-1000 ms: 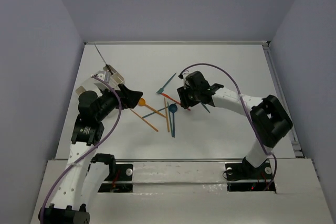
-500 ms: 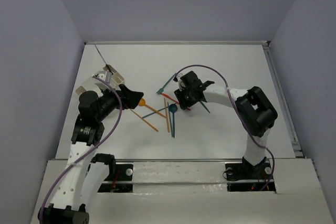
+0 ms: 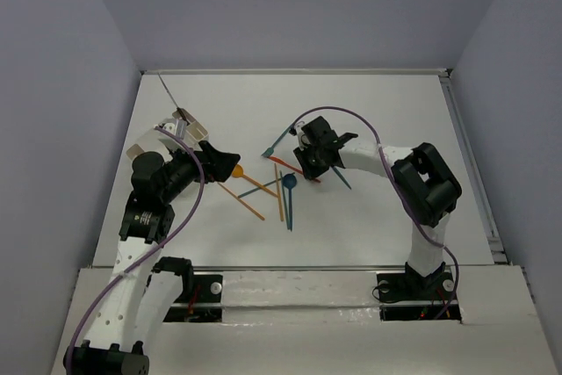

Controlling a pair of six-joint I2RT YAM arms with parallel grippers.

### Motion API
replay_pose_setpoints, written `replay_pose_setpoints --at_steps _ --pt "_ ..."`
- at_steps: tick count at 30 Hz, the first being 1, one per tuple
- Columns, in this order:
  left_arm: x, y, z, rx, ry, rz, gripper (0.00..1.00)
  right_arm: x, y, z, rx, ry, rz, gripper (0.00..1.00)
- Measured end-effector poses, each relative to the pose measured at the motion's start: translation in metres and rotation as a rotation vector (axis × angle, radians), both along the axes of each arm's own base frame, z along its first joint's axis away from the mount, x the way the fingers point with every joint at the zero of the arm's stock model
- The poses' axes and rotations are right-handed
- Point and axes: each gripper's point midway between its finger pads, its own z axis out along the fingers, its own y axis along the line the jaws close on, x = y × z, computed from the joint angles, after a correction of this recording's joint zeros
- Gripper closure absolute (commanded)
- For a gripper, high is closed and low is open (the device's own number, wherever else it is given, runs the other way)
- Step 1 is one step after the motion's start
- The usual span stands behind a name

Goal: Sort the eating utensils into containers

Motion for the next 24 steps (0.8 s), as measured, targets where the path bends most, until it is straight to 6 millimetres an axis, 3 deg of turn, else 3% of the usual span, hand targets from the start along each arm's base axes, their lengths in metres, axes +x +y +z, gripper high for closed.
replay_pose_setpoints --at_steps 7,14,24 --pt "0.0 0.0 0.0 0.0 0.0 0.0 0.01 -0.001 0.0 0.0 0.007 0.008 0.007 0.78" --pt "0.0 0.0 0.0 -0.001 0.0 0.001 0.01 -0.006 -0.002 -0.001 0.008 0.016 0.012 0.99" --pt "0.0 -0.001 -0.005 -0.021 0.021 0.007 0.05 -0.039 -0.019 0.002 0.016 0.065 0.002 1.0"
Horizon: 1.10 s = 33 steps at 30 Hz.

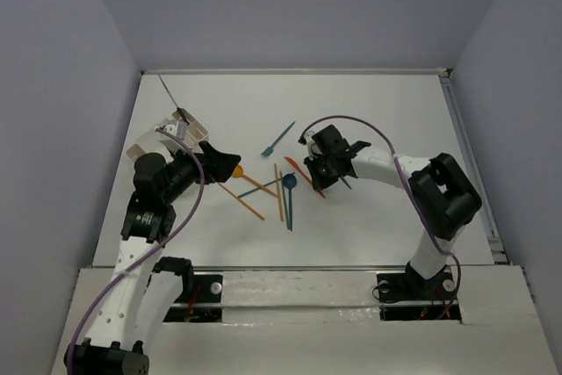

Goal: Sort the eating utensils into containers

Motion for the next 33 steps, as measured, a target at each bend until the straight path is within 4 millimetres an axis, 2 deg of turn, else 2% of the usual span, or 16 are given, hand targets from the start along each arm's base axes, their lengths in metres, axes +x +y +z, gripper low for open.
replay_pose_setpoints --at_steps 4,8,10,14,15,18,22,25,33 --pt "0.001 -0.003 -0.005 -0.033 0.036 0.0 0.09 -0.007 -0.004 0.017 0.023 -0.011 -0.016 1.0" --pt "0.004 -0.009 -0.004 -0.081 0.059 -0.014 0.13 -0.011 -0.002 0.055 0.111 -0.078 -0.051 1.0" --pt "0.005 -0.019 -0.006 -0.117 0.081 -0.035 0.15 -0.014 0.004 0.074 0.17 -0.122 -0.064 1.0" --pt "0.003 -0.049 -0.015 -0.151 0.138 -0.092 0.21 -0.032 0.039 0.111 0.298 -0.205 -0.019 1.0" --pt "0.0 -0.063 -0.021 -0.147 0.163 -0.123 0.22 -0.036 0.047 0.118 0.323 -0.219 -0.005 1.0" --pt "-0.004 -0.09 -0.038 -0.13 0.217 -0.166 0.27 -0.048 0.072 0.135 0.397 -0.252 0.033 1.0" --pt "0.0 -0.103 -0.056 -0.107 0.265 -0.145 0.33 -0.047 0.077 0.146 0.44 -0.276 0.022 1.0" --pt "0.005 -0.109 -0.064 -0.095 0.277 -0.121 0.45 -0.046 0.076 0.152 0.46 -0.292 0.008 1.0" --pt "0.02 -0.12 -0.057 -0.097 0.234 -0.076 0.69 -0.05 0.073 0.156 0.481 -0.301 0.002 1.0"
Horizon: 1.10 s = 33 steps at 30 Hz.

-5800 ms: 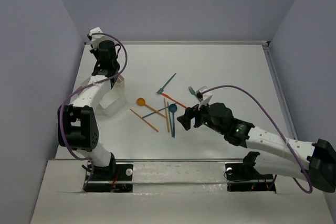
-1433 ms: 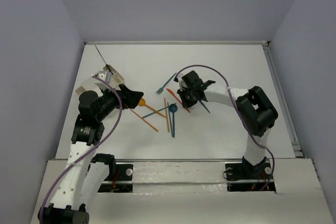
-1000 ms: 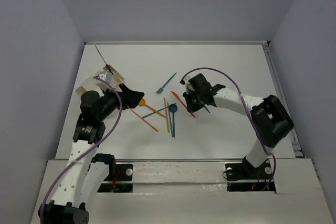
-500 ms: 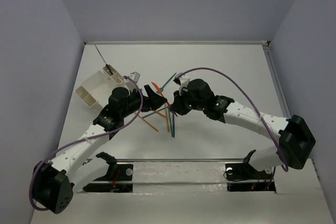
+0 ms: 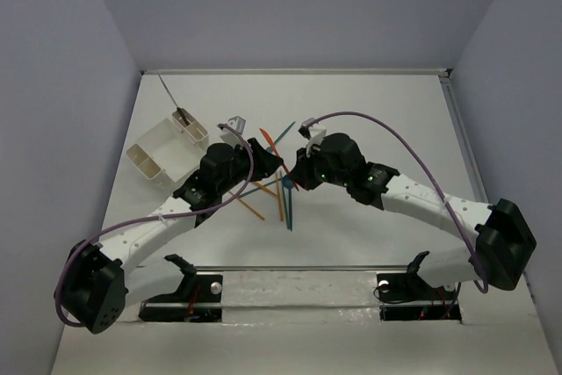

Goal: Sort the eating utensils into containers

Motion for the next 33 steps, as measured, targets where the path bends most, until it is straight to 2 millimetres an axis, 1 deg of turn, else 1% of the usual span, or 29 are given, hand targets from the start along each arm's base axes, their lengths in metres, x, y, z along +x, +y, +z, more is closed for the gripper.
replay_pose_setpoints --at_steps 3,4,5,7,10,11,13,15,16,18,19,20,21,22,25,28,33 --pt "0.002 -0.005 0.002 -0.006 -0.018 0.003 0.73 0.0 0.0 0.0 0.004 0.001 -0.001 1.0" --pt "0.002 -0.007 0.003 -0.006 -0.023 0.002 0.83 -0.001 -0.001 -0.001 0.004 0.003 -0.001 1.0" --pt "0.002 -0.01 0.002 -0.005 -0.026 0.001 0.86 -0.002 -0.001 -0.003 0.005 0.008 0.0 1.0" --pt "0.003 -0.014 0.002 -0.001 -0.033 0.001 0.89 -0.004 -0.001 -0.003 0.008 0.016 0.001 1.0" --pt "0.003 -0.017 0.003 -0.002 -0.039 0.004 0.89 -0.004 -0.002 -0.005 0.009 0.022 -0.002 1.0" --pt "0.004 -0.017 0.003 -0.002 -0.042 0.008 0.95 -0.004 -0.002 -0.006 0.01 0.023 -0.003 1.0" --pt "0.004 -0.017 0.003 -0.002 -0.045 0.011 1.0 -0.005 -0.001 -0.006 0.013 0.025 -0.005 1.0" --pt "0.004 -0.019 0.007 -0.011 -0.056 0.012 1.0 -0.004 -0.001 -0.006 0.021 0.022 -0.007 1.0" --pt "0.005 -0.019 0.008 -0.011 -0.058 0.014 0.97 -0.003 0.0 -0.005 0.025 0.019 -0.007 1.0" --pt "0.005 -0.018 0.008 -0.01 -0.061 0.018 0.88 -0.003 0.001 -0.005 0.031 0.017 -0.009 1.0" --pt "0.006 -0.018 0.008 -0.007 -0.062 0.019 0.78 -0.003 0.001 -0.005 0.035 0.018 -0.01 1.0" --pt "0.006 -0.018 0.008 -0.005 -0.064 0.019 0.75 -0.003 0.001 -0.005 0.037 0.018 -0.011 1.0" --pt "0.007 -0.017 0.007 -0.001 -0.064 0.021 0.75 -0.003 0.001 -0.005 0.04 0.019 -0.011 1.0" --pt "0.007 -0.017 0.007 0.003 -0.069 0.021 0.79 -0.004 0.002 -0.005 0.043 0.022 -0.008 1.0" --pt "0.01 -0.019 0.003 0.014 -0.064 0.02 1.0 -0.005 0.002 -0.005 0.045 0.026 -0.004 1.0" --pt "0.012 -0.023 0.006 0.0 -0.065 0.015 1.0 -0.005 0.002 -0.005 0.048 0.031 -0.007 1.0" --pt "0.009 -0.026 0.013 -0.017 -0.08 0.007 1.0 -0.008 -0.002 0.002 0.071 0.025 -0.016 1.0"
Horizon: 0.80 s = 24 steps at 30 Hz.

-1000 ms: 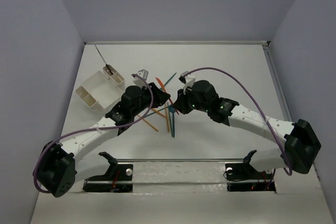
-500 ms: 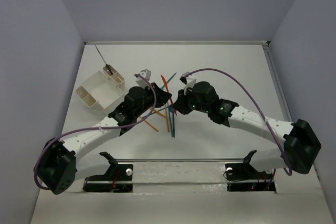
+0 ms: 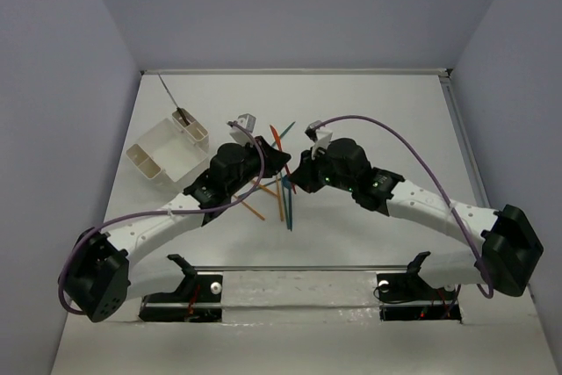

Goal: Sort the eating utensils into containers

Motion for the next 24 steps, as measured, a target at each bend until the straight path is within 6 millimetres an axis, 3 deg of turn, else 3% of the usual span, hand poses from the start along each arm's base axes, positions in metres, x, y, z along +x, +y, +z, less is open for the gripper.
replay_pose_setpoints --at_steps 4,9,11,16,17,20,24 --pt "-0.002 0.0 0.007 -0.01 -0.013 -0.002 1.0 -0.002 -0.001 0.005 0.024 -0.005 -0.006 0.96" --pt "-0.006 0.001 0.016 -0.027 -0.029 -0.002 1.0 -0.004 -0.003 0.015 0.061 -0.015 -0.013 0.74" --pt "-0.008 0.003 0.022 -0.036 -0.04 0.0 1.0 -0.006 -0.004 0.019 0.081 -0.019 -0.016 0.7" --pt "0.001 0.021 0.023 0.004 -0.06 0.087 1.0 -0.009 -0.008 0.023 0.091 -0.026 -0.02 0.56" --pt "0.002 0.024 0.021 0.017 -0.058 0.1 1.0 -0.009 -0.007 0.023 0.093 -0.025 -0.02 0.47" --pt "0.007 0.032 0.022 0.058 -0.064 0.144 1.0 -0.01 -0.009 0.022 0.093 -0.021 -0.022 0.34" --pt "0.021 0.049 0.037 0.126 -0.101 0.234 1.0 -0.016 -0.016 0.026 0.109 -0.032 -0.024 0.24"
